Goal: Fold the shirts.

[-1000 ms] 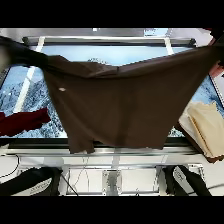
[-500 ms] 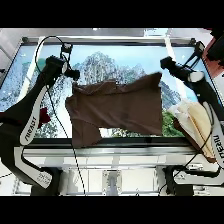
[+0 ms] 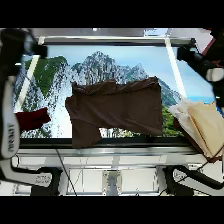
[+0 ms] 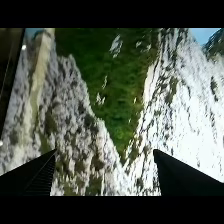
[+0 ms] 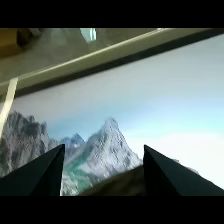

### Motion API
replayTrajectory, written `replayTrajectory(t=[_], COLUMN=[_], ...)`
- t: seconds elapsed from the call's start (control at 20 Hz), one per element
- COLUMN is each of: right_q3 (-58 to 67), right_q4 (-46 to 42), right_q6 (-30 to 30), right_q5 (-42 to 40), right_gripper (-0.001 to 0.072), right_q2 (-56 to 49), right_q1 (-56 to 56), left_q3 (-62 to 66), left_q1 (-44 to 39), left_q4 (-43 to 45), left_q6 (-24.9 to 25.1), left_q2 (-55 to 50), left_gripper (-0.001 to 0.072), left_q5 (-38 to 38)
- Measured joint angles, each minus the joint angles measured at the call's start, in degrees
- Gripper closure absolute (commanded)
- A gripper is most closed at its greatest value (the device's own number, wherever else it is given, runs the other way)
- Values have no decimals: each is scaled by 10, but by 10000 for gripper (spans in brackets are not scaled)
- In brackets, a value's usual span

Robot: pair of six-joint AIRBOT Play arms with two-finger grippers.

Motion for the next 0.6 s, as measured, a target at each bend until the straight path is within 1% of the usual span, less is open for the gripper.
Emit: replayTrajectory(t=[0.1, 0.2, 0.35, 0.45, 0.6], right_q3=[-10, -33, -82, -120, -177], right_q4=[-34, -53, -58, -47, -22], right_q6=[2, 3, 4, 5, 6], right_q5=[104, 175, 238, 271, 304], right_gripper=[170, 171, 170, 170, 170], right_q2=[37, 74, 129, 162, 203], right_q1=[-47, -82, -108, -114, -117], left_q3=[-87, -219, -463, -598, -727], left_q1=[52, 99, 151, 167, 177], left_q4=[-55, -126, -239, -324, -475], left_q6=[14, 31, 51, 59, 78], left_q2=[68, 144, 265, 321, 353], left_gripper=[3, 3, 4, 5, 6], left_q5=[-14, 7, 79, 122, 176])
